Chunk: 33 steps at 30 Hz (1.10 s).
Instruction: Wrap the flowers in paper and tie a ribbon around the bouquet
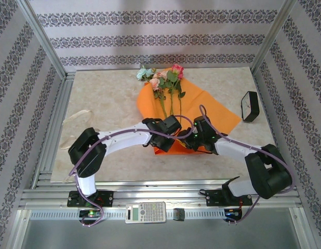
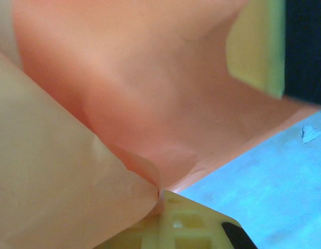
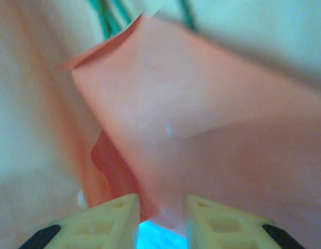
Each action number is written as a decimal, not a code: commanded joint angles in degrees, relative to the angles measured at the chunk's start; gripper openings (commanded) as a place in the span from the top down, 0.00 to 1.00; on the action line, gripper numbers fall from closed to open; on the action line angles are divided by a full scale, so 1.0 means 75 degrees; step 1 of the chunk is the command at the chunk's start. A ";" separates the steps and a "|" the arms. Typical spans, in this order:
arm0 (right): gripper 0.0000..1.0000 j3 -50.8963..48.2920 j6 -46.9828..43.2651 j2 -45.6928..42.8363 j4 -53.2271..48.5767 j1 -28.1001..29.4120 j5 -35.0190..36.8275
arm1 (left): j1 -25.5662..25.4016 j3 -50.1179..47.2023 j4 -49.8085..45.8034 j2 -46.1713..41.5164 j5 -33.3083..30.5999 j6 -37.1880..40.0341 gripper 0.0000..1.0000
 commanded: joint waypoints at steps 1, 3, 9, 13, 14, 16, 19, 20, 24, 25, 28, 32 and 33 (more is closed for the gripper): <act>0.67 -0.0108 -0.0394 -0.0352 -0.0133 -0.0518 -0.0395 | -0.0379 0.0372 -0.0685 0.0472 -0.0623 0.1127 1.00; 0.64 -0.0040 -0.0586 -0.0327 -0.0261 -0.0828 -0.0636 | -0.0453 0.0431 -0.0712 0.0742 -0.0762 0.1381 1.00; 0.53 0.0410 -0.1032 -0.0040 -0.0268 -0.1202 -0.1151 | -0.0487 0.0524 -0.0523 0.1224 -0.0801 0.1549 0.90; 0.47 0.0655 -0.1170 0.0055 -0.0165 -0.1199 -0.1261 | -0.0487 0.0492 -0.0324 0.1288 -0.0535 0.1445 0.66; 0.46 0.0698 -0.1238 0.0023 -0.0163 -0.1175 -0.1262 | -0.0489 0.0442 -0.0238 0.1260 -0.0424 0.1421 0.65; 0.43 0.0841 -0.1452 -0.0018 -0.0198 -0.1114 -0.1299 | -0.0490 0.0326 -0.0094 0.1212 -0.0258 0.1361 0.65; 0.39 0.1168 -0.1923 0.0101 -0.0511 -0.0878 -0.1273 | -0.0489 0.0215 -0.0015 0.1242 -0.0193 0.1239 0.67; 0.38 0.1261 -0.2093 0.0183 -0.0623 -0.0816 -0.1225 | -0.0490 0.0190 -0.0003 0.1253 -0.0175 0.1178 0.68; 0.03 0.1422 -0.2489 0.0142 -0.0889 -0.0689 -0.0804 | -0.0490 0.0048 0.0111 0.1234 -0.0071 0.1071 0.71; 0.02 0.1321 -0.2483 -0.0075 -0.0813 -0.0691 -0.0620 | -0.0489 0.0044 0.0111 0.1242 -0.0047 0.1066 0.71; 0.02 0.1037 -0.2602 -0.0909 -0.0656 -0.0682 -0.0041 | -0.0484 0.0045 0.0102 0.1222 -0.0066 0.1051 0.72; 0.02 0.1367 -0.3269 -0.0910 -0.1092 -0.0597 0.0080 | -0.0490 0.0023 0.0108 0.1223 -0.0083 0.1090 0.73; 0.02 0.1509 -0.3409 -0.0723 -0.1204 -0.0566 -0.0020 | -0.0490 0.0013 0.0120 0.1212 -0.0103 0.1107 0.73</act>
